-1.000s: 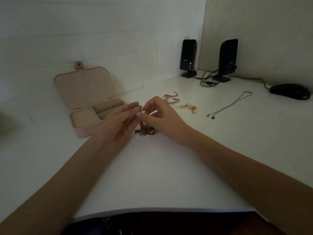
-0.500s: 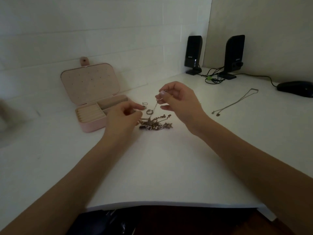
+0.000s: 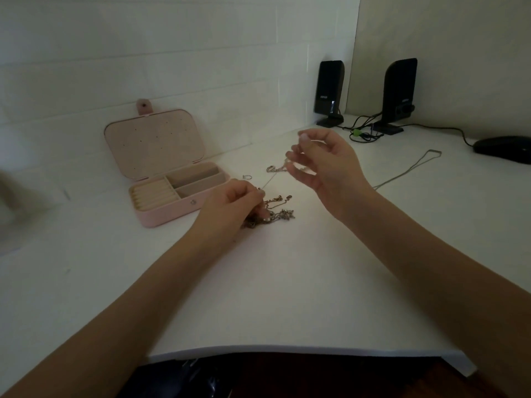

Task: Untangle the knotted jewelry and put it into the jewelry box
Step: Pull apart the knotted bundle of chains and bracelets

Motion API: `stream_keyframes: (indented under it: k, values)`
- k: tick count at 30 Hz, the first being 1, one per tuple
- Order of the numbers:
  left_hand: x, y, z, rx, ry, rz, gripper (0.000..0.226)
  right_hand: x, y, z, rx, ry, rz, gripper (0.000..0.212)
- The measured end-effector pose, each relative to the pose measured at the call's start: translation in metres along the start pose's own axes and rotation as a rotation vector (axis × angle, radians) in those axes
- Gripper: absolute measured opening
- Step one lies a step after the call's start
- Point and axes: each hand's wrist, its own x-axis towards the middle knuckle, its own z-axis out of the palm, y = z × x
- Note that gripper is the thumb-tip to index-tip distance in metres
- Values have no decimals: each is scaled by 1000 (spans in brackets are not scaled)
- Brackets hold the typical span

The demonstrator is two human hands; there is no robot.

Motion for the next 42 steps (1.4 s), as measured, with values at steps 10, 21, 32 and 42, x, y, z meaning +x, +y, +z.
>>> stream_keyframes:
  k: [10, 21, 32, 42]
  values:
    - [4, 1, -9, 58, 161, 60, 19, 14, -19, -19, 159, 237, 4, 2]
    - [-3, 2, -16, 682, 204, 312, 33, 22, -20, -29, 63, 345, -7, 13]
    - [7, 11, -25, -27, 116, 36, 23, 36, -25, -50, 213, 435, 3, 17]
    - [1, 3, -24, 549, 55, 168, 23, 44, -34, -69, 279, 572, -76, 15]
